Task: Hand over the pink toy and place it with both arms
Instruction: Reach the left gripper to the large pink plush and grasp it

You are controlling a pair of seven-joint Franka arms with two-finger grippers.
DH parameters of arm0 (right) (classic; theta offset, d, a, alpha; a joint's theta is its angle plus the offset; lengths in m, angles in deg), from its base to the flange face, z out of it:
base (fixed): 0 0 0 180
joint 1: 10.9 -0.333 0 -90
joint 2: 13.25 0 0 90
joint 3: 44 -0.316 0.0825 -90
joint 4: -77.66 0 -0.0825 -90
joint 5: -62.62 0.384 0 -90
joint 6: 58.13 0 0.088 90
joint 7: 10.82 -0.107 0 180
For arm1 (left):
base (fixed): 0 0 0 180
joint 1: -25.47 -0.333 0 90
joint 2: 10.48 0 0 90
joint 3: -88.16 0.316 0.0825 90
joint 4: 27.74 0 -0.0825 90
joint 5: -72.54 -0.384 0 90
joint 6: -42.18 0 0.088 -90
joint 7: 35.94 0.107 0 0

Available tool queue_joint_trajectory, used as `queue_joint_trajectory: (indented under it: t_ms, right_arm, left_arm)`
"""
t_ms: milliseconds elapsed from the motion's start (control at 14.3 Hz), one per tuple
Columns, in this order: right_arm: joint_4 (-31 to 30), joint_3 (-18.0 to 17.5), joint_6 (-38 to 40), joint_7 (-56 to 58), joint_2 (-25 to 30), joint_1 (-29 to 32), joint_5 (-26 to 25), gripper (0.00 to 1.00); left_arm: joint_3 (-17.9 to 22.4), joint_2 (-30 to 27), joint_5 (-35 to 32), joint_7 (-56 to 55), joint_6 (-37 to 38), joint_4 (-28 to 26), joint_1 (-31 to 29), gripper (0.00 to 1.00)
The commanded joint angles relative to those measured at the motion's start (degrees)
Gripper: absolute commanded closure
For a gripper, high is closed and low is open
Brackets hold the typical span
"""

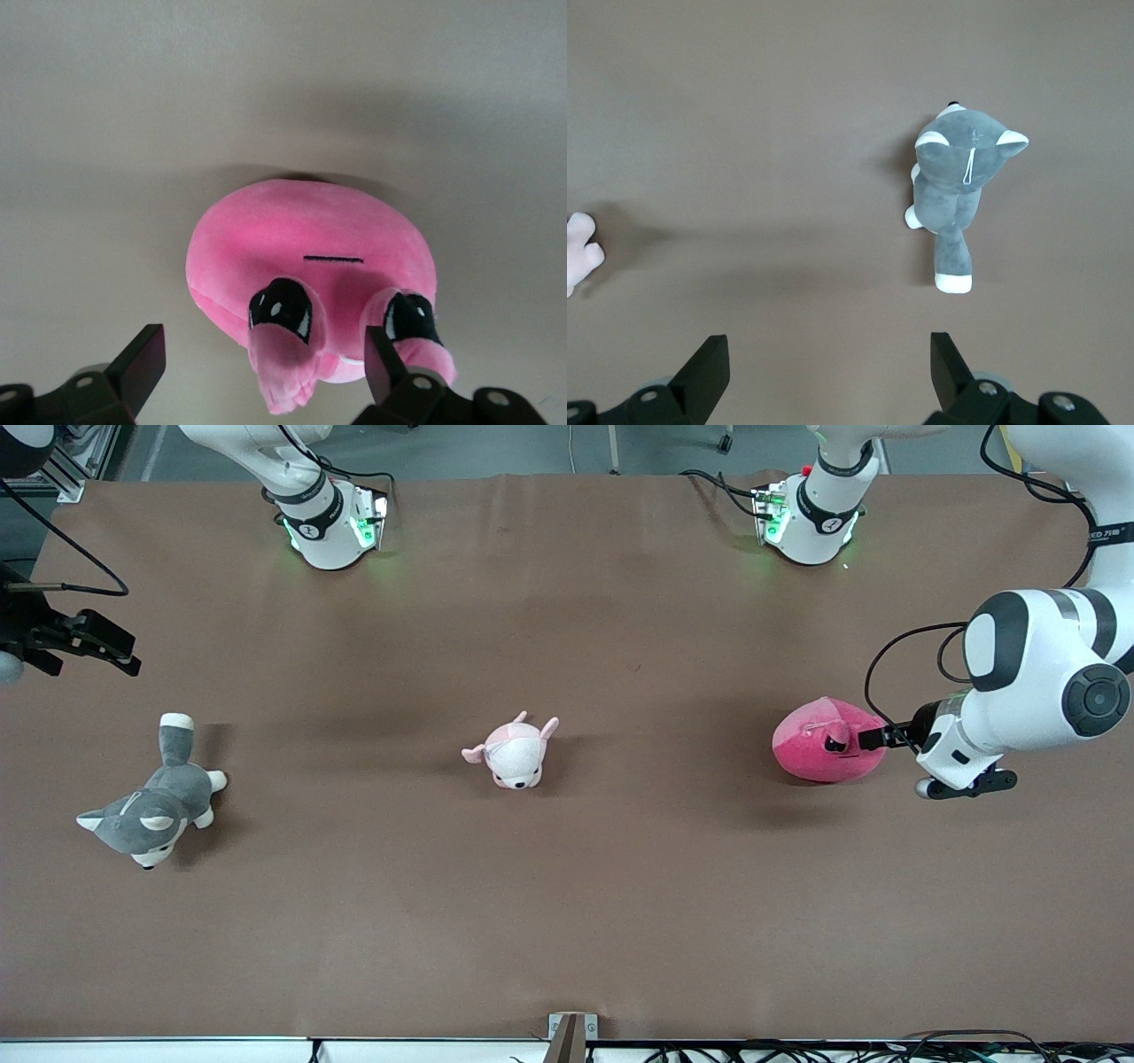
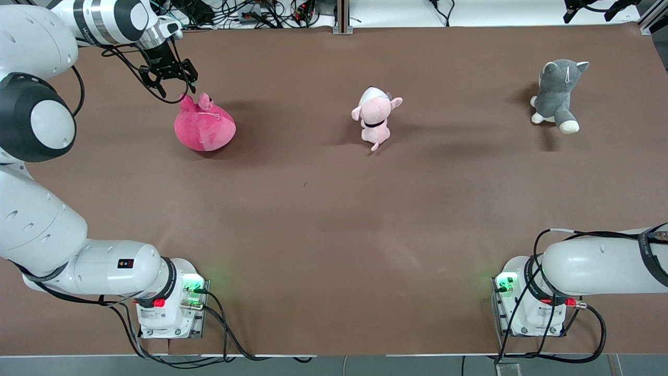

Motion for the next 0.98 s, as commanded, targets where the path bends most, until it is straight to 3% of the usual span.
queue_joint_trajectory:
  t_ms: [0, 210, 350, 420, 560, 770, 910]
  right_arm:
    - [0.89, 0.22, 1.49, 0.52, -0.58, -0.55, -0.29, 0.0]
    - [1.24, 0.13, 1.67, 0.44, -0.49, -1.16, -0.2, 0.0]
    - [1.42, 0.13, 1.67, 0.35, -0.49, -2.13, 3.73, 0.1]
    - [1.68, 0.13, 1.76, -0.09, -0.49, -2.3, 7.67, 0.19]
    - [1.68, 0.13, 1.67, -0.53, -0.57, -3.27, 13.13, 0.27]
    - [1.68, 0.13, 1.93, -7.7, -1.71, -4.41, 23.93, 0.28]
    - [1.68, 0.13, 3.42, -12.29, -2.16, -5.82, 26.69, 0.29]
  left_arm:
    - [-0.11, -0.63, -0.7, -1.21, -1.08, -1.74, 0.16, 0.26]
    - [-0.11, -0.11, -0.7, -1.21, -1.08, -1.66, 0.07, 0.66]
    - [-0.11, -0.11, -0.7, -1.3, -0.99, -1.48, 0.25, 0.95]
    - [-0.11, -0.11, -0.7, -1.3, -0.91, -1.22, 0.25, 1.0]
    - [-0.2, -0.63, -0.7, -2.43, -0.3, -0.96, 0.42, 1.0]
    - [-1.16, -4.14, -0.52, -5.42, 4.08, 1.84, 0.86, 1.0]
    - [-5.37, -4.59, 2.45, -10.75, 12.23, 8.58, 0.77, 1.0]
